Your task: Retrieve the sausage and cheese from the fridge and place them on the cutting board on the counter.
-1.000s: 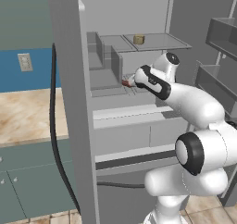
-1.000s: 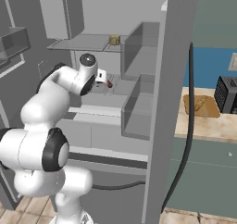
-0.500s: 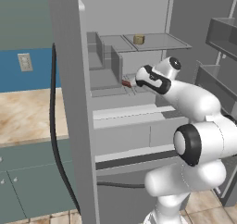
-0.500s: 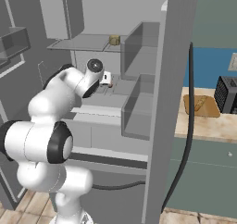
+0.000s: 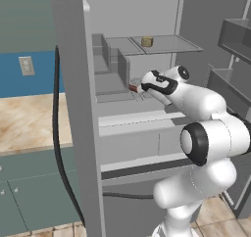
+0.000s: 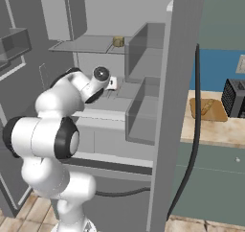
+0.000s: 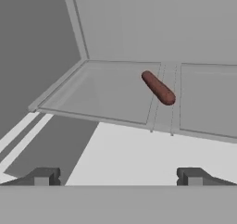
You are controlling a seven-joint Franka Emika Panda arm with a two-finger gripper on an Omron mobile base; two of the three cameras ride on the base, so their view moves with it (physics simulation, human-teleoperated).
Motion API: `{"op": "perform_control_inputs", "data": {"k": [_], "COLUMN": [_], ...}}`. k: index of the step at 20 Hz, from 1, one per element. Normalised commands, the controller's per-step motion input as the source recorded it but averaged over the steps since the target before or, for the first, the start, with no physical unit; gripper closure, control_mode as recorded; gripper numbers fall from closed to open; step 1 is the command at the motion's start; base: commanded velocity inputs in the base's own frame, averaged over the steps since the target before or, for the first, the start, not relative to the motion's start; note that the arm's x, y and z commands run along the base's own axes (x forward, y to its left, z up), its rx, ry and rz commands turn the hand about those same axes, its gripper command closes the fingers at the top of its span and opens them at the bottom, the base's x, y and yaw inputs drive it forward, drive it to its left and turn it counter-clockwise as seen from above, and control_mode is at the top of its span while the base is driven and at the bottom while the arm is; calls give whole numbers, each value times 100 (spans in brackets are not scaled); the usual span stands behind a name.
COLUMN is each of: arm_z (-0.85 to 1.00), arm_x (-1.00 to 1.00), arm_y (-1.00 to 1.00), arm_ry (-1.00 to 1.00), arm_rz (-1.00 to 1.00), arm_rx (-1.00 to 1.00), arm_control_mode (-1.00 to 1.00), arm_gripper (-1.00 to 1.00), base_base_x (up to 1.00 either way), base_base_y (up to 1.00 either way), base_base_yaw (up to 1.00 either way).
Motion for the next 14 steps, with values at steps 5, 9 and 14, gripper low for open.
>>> {"op": "perform_control_inputs", "data": {"k": [5,9,14], "arm_z": [0,-1,-12], "arm_x": [44,42,28], "arm_y": [0,0,0], "arm_ry": [3,0,0], "arm_rz": [0,0,1], "arm_rx": [0,0,0], "arm_control_mode": [-100,-100,-100], "arm_gripper": [-100,-100,-100], "base_base_x": [0,0,0], "base_base_y": [0,0,0], "base_base_yaw": [0,0,0]}}
